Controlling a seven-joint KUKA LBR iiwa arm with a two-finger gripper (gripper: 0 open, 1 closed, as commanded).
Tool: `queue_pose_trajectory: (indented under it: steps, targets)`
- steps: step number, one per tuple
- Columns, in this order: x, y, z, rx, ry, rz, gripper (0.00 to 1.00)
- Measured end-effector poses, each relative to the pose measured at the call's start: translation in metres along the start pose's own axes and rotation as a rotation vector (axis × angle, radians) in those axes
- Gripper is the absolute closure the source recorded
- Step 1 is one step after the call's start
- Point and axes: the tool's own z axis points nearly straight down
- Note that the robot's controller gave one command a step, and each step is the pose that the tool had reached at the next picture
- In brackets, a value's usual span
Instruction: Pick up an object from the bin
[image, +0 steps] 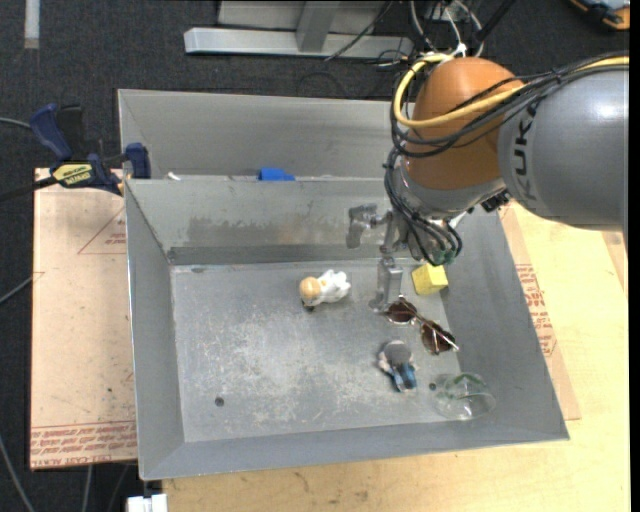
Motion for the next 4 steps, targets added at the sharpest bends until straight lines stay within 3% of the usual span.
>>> queue_pose_trajectory:
  steps: [1, 2, 3, 4]
  targets:
    - [0.002, 0.036, 0.028, -0.002, 0.003, -0.193, 0.00]
    - [-0.001, 0.026, 0.049, -0.001, 0.002, -0.328, 0.00]
    - [-0.004, 0.032, 0.119, -0.002, 0.001, -0.283, 0.00]
    - [-0.009, 0.034, 0.117, -0.002, 0.000, -0.367, 1.00]
